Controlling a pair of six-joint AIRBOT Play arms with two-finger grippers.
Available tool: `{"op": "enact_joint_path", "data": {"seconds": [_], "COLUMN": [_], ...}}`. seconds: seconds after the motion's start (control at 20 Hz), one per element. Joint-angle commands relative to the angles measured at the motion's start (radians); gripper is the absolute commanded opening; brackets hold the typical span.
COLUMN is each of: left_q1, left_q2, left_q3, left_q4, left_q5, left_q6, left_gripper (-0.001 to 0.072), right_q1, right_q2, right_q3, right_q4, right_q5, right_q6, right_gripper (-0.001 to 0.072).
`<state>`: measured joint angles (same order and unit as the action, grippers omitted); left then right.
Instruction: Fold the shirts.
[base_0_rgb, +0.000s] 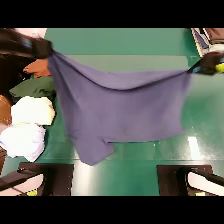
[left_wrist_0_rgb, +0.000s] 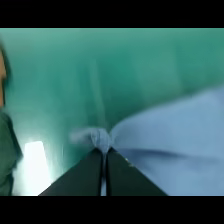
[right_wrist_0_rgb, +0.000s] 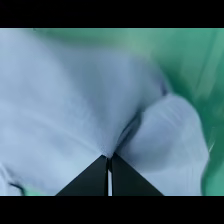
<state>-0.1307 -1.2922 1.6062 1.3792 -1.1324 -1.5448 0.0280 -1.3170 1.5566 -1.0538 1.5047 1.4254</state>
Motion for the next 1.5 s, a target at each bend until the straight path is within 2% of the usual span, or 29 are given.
{"op": "enact_joint_path", "data": {"seconds": [0.0, 0.05, 0.1, 0.15, 0.3, 0.45, 0.5, 0.75, 0.9, 1.1, 1.4, 1.45], "left_q1": [0.0, 0.0, 0.001, 0.001, 0.05, 0.139, 0.164, 0.204, 0.204, 0.204, 0.201, 0.201], "left_q2": [-0.198, -0.222, -0.232, -0.233, -0.21, -0.156, -0.116, 0.166, 0.218, 0.218, 0.189, 0.18], "left_q3": [-0.037, -0.037, -0.037, -0.037, -0.006, -0.054, -0.119, -0.648, -0.87, -0.983, -1.02, -1.02], "left_q4": [0.003, 0.002, 0.003, 0.007, -0.002, -0.032, -0.066, -0.17, -0.217, -0.245, -0.328, -0.334], "left_q5": [0.108, 0.121, 0.122, 0.121, -0.017, -0.243, -0.263, -0.108, -0.037, 0.067, 0.138, 0.137], "left_q6": [-0.001, -0.002, 0.0, 0.002, 0.031, 0.063, 0.07, 0.067, 0.064, 0.049, 0.053, 0.053], "left_gripper": [0.0179, 0.0403, 0.0445, 0.0445, 0.0445, 0.0445, 0.0446, 0.0447, 0.0446, 0.0446, 0.0444, 0.0417], "right_q1": [0.033, 0.033, 0.03, 0.021, -0.011, -0.061, -0.082, -0.14, -0.139, -0.14, -0.14, -0.14], "right_q2": [-0.168, -0.208, -0.245, -0.27, -0.271, -0.165, -0.117, 0.08, 0.157, 0.218, 0.268, 0.27], "right_q3": [-0.108, -0.084, -0.044, -0.002, 0.079, -0.02, -0.082, -0.348, -0.43, -0.476, -0.486, -0.486], "right_q4": [0.011, 0.017, 0.016, 0.016, 0.016, 0.016, 0.016, 0.016, 0.016, 0.016, 0.015, 0.013], "right_q5": [-0.139, -0.142, -0.125, -0.097, -0.006, 0.01, 0.005, -0.029, -0.065, -0.062, -0.067, -0.061], "right_q6": [-0.029, -0.038, -0.038, -0.039, -0.063, -0.085, -0.09, -0.104, -0.104, -0.104, -0.103, -0.103], "right_gripper": [0.0017, 0.0128, 0.0364, 0.0431, 0.0431, 0.043, 0.043, 0.0431, 0.043, 0.043, 0.043, 0.043]}}
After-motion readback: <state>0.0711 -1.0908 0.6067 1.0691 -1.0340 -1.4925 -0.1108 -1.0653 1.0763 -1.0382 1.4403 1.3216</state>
